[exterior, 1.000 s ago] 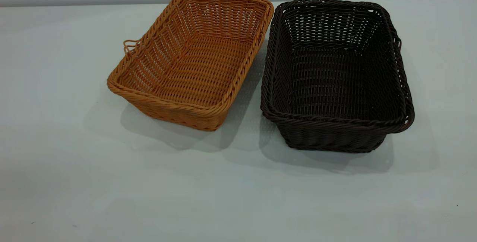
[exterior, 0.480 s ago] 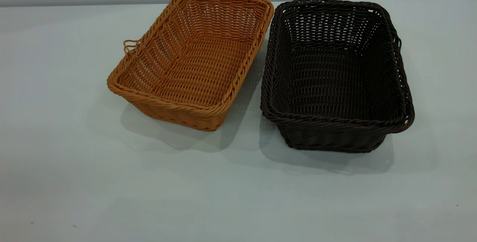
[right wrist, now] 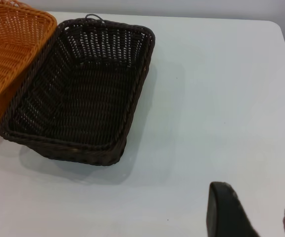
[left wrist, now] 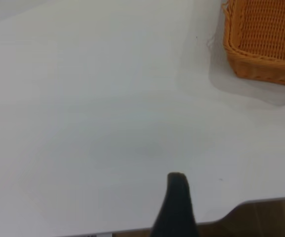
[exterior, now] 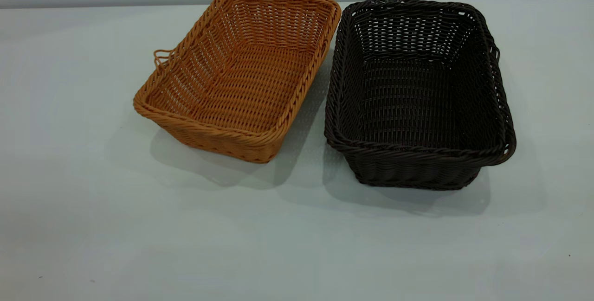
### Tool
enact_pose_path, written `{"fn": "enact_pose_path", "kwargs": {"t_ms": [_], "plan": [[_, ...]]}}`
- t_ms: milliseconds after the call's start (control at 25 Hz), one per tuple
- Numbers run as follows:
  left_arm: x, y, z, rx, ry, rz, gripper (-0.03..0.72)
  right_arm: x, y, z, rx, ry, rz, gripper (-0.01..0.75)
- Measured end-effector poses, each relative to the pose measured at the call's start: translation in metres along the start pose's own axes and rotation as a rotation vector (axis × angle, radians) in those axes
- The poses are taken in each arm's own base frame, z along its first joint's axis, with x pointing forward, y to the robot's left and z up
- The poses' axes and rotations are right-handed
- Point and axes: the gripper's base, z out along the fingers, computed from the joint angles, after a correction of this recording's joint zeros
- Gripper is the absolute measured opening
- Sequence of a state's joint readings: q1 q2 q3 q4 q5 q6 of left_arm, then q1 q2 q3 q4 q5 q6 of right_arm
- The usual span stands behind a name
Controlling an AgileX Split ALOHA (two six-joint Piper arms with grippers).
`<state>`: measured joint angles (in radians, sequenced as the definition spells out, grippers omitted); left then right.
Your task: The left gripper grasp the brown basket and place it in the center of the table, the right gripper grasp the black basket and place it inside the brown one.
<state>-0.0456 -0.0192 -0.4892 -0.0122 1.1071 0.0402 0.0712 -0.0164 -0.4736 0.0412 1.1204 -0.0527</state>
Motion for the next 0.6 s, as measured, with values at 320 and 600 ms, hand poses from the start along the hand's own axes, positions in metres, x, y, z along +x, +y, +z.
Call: {"fn": "enact_pose_path", "kwargs": {"t_ms": [320,600], "plan": [[-0.058,0.001,-0.013,0.017,-0.166,-0.071,0.570,0.000,0.000,0.000,-0.002,0.000,0.002,0.239],[-0.123,0.003,0.066,0.019,-0.080,-0.078,0.570,0.000,0.000,0.000,0.002,-0.001,0.002,0.340]]}}
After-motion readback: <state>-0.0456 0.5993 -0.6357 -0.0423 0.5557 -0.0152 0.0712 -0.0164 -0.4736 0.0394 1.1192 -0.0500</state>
